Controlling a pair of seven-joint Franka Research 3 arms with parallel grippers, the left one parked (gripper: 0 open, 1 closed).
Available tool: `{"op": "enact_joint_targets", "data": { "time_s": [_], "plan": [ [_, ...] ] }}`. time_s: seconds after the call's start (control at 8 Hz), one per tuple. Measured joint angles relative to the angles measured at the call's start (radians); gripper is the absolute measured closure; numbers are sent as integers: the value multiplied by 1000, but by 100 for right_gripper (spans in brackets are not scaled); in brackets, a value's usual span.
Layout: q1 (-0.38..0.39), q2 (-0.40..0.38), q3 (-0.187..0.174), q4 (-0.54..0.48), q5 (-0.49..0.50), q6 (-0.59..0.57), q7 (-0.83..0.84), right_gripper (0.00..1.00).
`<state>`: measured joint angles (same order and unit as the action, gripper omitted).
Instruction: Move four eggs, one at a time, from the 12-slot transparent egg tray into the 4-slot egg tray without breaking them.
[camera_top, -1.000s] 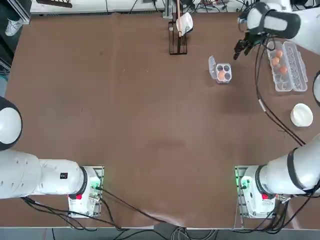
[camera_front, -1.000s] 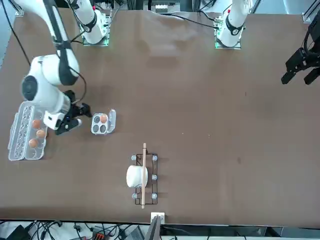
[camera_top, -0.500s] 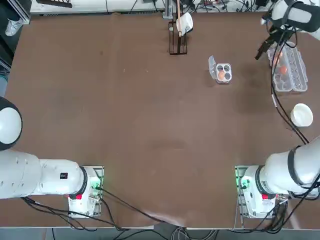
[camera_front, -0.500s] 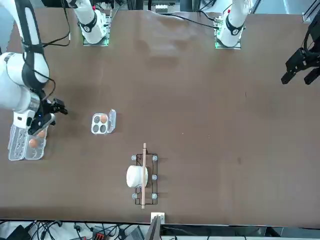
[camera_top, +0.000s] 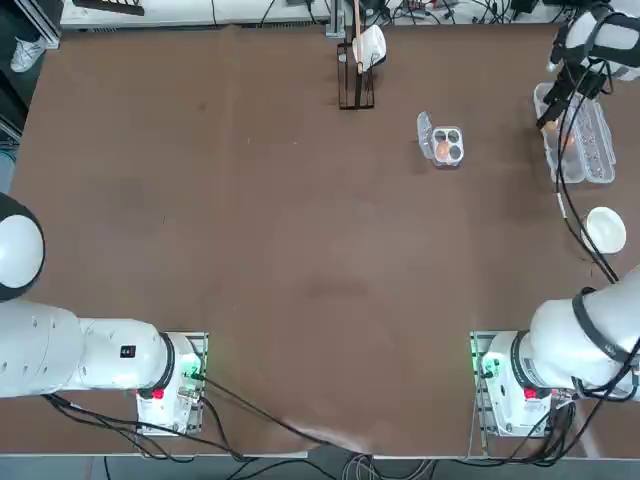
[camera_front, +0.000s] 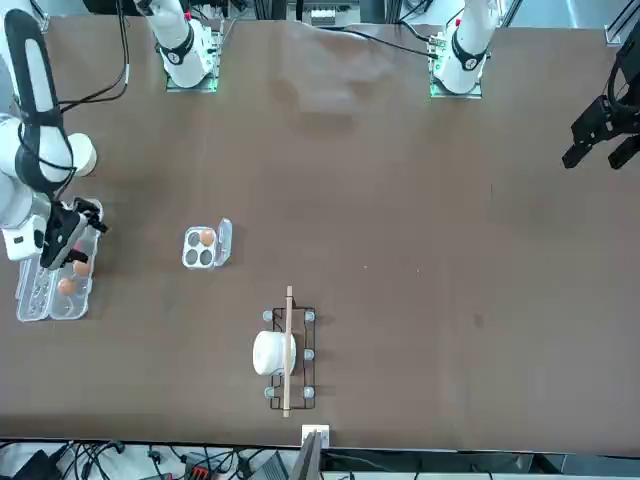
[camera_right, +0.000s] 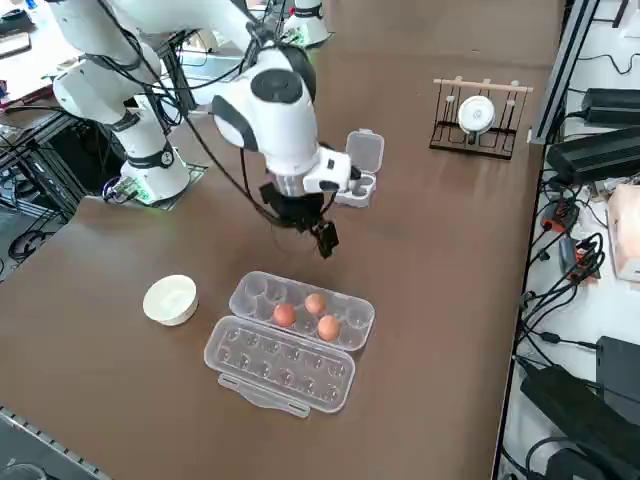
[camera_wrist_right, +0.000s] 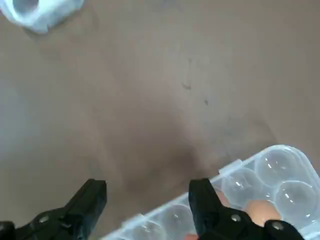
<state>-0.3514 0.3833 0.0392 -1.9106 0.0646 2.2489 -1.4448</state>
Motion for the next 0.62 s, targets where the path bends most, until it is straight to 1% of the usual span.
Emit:
{"op": "enact_joint_targets", "data": {
  "time_s": [0.25, 0.38, 0.62],
  "plan": [
    [-54, 61, 0, 23, 0, 50, -178, 3],
    [-62, 78, 0, 27, 1, 74, -234, 3],
    [-67, 88, 0, 30, 0, 106, -317, 3]
  ]
}}
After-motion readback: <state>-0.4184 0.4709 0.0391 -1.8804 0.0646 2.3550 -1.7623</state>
